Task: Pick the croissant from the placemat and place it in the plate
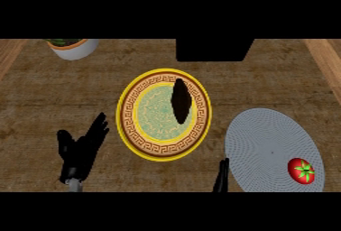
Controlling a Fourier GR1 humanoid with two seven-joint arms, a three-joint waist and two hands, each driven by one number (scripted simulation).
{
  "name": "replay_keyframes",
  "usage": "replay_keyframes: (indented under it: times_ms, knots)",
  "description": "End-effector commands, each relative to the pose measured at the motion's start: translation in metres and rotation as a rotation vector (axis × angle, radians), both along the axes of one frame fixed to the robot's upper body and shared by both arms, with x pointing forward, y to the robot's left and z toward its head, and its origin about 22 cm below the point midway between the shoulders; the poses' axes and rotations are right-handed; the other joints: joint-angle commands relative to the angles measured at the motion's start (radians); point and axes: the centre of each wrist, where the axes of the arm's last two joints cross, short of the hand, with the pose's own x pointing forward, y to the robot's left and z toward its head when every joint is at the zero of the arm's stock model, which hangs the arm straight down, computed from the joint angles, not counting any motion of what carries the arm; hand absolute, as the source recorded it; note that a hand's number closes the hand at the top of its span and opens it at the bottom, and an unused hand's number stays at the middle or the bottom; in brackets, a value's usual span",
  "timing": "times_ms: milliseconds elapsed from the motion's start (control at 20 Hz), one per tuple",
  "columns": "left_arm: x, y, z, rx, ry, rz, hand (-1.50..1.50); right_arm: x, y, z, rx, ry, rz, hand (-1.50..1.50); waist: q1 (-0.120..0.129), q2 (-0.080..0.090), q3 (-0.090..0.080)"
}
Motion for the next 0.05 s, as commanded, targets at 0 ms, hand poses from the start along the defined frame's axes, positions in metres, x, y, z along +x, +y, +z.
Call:
replay_keyframes:
  times_ms: [0]
  knots:
    - [0.0012, 0.0057, -0.0014, -0.004, 0.002, 0.014, 0.00, -0.0114, 0.0069, -0.0028, -0.009, 0.007, 0.004, -1.50, 0.000, 0.002, -0.002]
